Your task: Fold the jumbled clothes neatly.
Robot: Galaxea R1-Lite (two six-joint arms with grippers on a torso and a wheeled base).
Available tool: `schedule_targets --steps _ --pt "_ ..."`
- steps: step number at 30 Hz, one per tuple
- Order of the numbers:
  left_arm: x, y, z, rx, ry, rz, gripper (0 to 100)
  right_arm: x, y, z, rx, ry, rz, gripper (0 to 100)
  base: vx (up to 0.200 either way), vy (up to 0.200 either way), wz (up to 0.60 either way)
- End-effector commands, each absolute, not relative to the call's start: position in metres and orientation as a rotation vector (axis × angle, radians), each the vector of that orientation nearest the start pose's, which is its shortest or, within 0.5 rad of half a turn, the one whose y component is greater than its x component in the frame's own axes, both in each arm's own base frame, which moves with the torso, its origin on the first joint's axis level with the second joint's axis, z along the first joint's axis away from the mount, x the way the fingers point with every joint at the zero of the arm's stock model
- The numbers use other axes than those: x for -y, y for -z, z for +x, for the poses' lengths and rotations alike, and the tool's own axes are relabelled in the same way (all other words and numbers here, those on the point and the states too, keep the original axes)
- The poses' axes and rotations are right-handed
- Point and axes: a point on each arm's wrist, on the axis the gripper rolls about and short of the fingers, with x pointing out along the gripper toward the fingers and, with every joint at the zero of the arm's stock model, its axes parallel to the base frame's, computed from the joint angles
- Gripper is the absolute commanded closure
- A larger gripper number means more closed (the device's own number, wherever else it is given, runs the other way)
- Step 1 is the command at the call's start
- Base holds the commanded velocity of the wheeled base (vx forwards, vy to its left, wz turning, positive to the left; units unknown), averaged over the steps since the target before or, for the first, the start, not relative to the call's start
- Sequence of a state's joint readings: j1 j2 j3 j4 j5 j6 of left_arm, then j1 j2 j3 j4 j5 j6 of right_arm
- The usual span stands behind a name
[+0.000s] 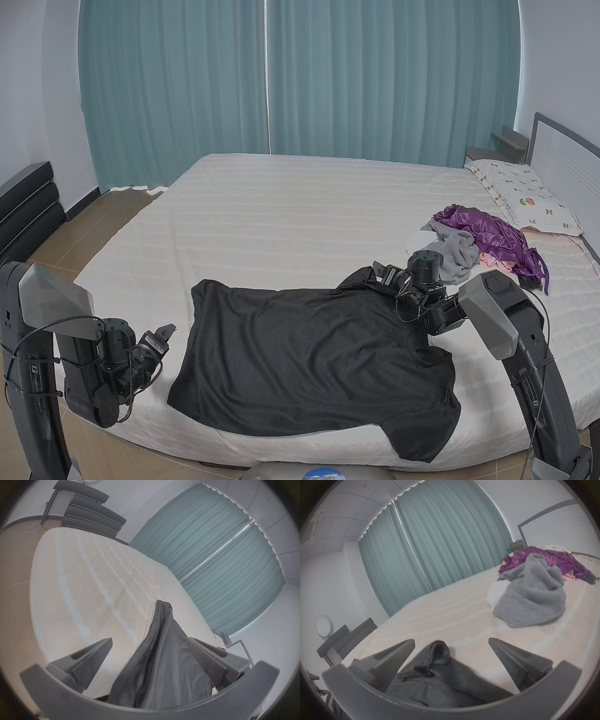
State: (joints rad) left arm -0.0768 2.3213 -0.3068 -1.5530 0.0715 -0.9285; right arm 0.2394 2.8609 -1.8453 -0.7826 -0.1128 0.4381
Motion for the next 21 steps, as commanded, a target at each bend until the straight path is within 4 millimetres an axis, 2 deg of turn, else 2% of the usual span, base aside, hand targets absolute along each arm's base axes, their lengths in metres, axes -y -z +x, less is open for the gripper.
schedule_targets --steps 1,6,17,18,21 --pt "0.021 0.017 0.289 -0.423 -0.207 -0.879 0 -0.116 0.057 0.526 -0.293 -0.053 0.389 0 0.0 0.0 0.0" --pt "0.021 0.018 0.289 -0.426 -0.208 -0.879 0 -0.109 0.067 0.526 -0.311 -0.046 0.373 0 0.0 0.0 0.0" --pt "0.021 0.02 0.29 -0.429 -0.21 -0.877 0 -0.113 0.09 0.52 -0.362 -0.052 0.337 0 0.0 0.0 0.0" --pt "0.021 0.02 0.29 -0.429 -0.21 -0.877 0 -0.112 0.09 0.521 -0.363 -0.053 0.338 100 0.0 0.0 0.0" --pt "0.021 0.02 0.29 -0.428 -0.207 -0.877 0 -0.112 0.09 0.521 -0.367 -0.053 0.338 100 0.0 0.0 0.0"
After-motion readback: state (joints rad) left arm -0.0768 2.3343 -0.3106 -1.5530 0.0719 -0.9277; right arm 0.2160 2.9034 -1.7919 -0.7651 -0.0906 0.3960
